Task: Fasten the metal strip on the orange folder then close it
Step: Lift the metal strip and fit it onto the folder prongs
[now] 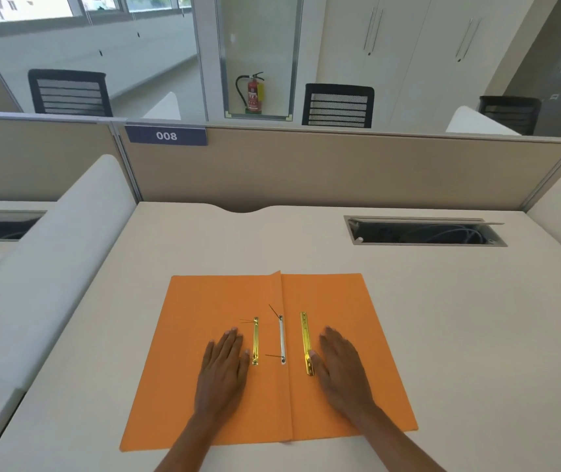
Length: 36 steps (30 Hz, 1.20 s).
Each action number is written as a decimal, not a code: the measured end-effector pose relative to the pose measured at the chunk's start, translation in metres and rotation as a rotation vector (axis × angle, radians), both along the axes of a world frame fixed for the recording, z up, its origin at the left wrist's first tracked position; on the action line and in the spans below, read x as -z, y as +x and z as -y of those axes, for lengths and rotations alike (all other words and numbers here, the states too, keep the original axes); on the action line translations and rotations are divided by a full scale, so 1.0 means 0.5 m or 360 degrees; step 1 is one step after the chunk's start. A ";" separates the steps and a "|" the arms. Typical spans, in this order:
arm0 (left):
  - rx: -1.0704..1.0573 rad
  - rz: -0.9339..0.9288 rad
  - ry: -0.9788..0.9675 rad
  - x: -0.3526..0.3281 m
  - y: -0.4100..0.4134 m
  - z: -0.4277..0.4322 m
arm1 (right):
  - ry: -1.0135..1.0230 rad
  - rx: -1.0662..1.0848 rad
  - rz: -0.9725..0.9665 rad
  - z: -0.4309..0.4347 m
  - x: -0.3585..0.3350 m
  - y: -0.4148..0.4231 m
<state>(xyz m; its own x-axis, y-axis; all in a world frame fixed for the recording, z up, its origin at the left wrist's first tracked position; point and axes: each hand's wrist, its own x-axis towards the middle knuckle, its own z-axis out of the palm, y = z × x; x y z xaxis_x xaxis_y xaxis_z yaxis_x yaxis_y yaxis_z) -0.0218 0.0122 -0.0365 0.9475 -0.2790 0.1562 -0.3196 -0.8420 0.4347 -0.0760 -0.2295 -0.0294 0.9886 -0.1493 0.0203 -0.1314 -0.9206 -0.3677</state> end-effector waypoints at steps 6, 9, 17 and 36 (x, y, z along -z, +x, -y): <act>-0.0006 0.0182 -0.0102 -0.025 0.026 0.018 | -0.0130 0.0162 -0.0030 -0.033 -0.065 0.064; 0.0095 0.0243 -0.0209 -0.026 0.049 0.045 | -0.0196 0.0216 -0.0181 -0.059 -0.083 0.089; 0.0346 0.0152 -0.0255 -0.025 0.109 0.098 | -0.0091 0.0370 -0.0321 -0.111 -0.093 0.116; 0.0259 -0.0074 -0.0450 0.018 0.100 0.111 | 0.0221 0.0656 -0.0443 -0.081 -0.096 0.105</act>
<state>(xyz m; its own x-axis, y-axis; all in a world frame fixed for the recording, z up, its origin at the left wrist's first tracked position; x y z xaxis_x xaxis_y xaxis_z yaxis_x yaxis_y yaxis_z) 0.0282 -0.0435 -0.0458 0.9019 -0.3792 0.2068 -0.4145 -0.6253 0.6612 -0.0234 -0.1891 0.0187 0.8122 -0.5102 -0.2828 -0.5833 -0.7168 -0.3822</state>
